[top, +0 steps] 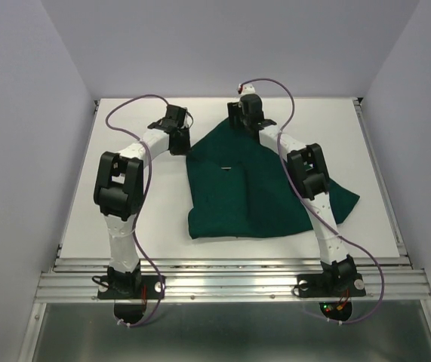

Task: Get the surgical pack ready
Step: Pack the surgical kit at the center of the board.

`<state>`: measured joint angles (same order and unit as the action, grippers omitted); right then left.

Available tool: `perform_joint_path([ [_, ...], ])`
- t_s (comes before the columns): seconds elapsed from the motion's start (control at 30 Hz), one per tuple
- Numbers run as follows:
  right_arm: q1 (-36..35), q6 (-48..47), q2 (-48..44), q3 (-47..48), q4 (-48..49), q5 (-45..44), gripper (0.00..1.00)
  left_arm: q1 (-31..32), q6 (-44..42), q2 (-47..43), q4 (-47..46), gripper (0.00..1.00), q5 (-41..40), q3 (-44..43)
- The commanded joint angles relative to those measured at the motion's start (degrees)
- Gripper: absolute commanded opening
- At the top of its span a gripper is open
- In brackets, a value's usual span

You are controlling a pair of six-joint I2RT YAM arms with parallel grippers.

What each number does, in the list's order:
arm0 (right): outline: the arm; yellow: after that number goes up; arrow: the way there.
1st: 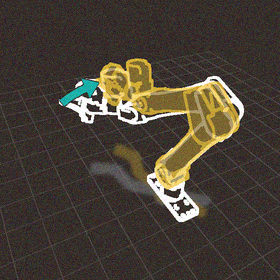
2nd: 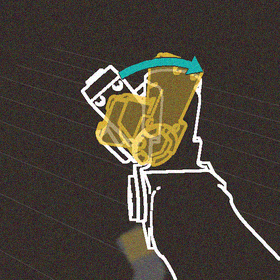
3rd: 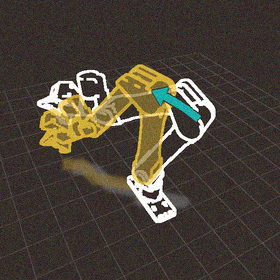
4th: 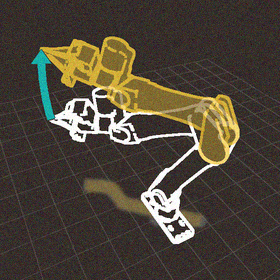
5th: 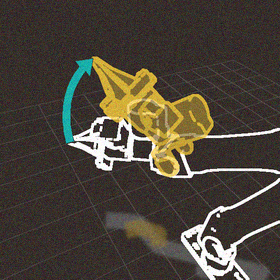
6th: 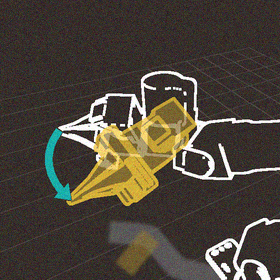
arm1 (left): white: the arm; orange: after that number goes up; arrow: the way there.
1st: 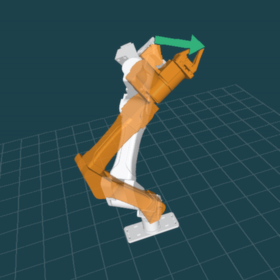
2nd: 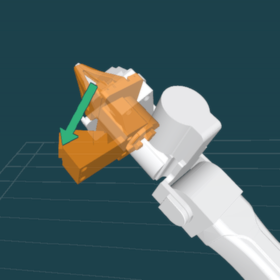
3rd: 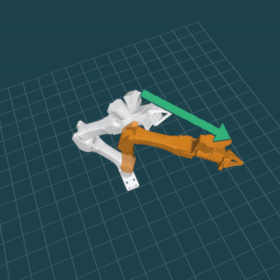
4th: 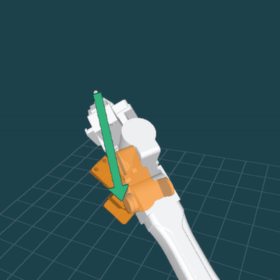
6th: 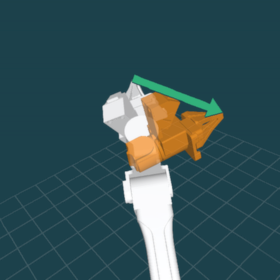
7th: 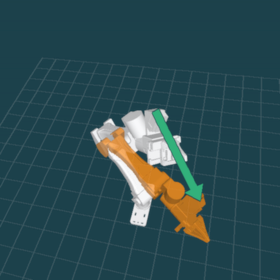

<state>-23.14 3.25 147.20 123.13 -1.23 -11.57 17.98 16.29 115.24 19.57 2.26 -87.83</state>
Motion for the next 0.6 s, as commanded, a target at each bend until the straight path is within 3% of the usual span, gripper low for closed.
perform_joint_path([
  [0.0, 0.3, 0.4, -0.4, 3.6, 3.9, -1.3, 0.79, 0.1, 1.0, 1.6, -0.9, 0.0, -0.2, -0.3],
  [0.23, 0.8, 0.5, 5.8, 12.4, -2.6, 1.9, 0.8, 0.1, 1.1, 5.3, 0.1, 0.0, 0.5, -1.6],
  [0.57, 0.8, 1.4, 8.8, 13.4, -5.4, 6.8, 0.79, 0.1, 0.8, 4.5, 0.6, 0.0, 0.3, -2.0],
])
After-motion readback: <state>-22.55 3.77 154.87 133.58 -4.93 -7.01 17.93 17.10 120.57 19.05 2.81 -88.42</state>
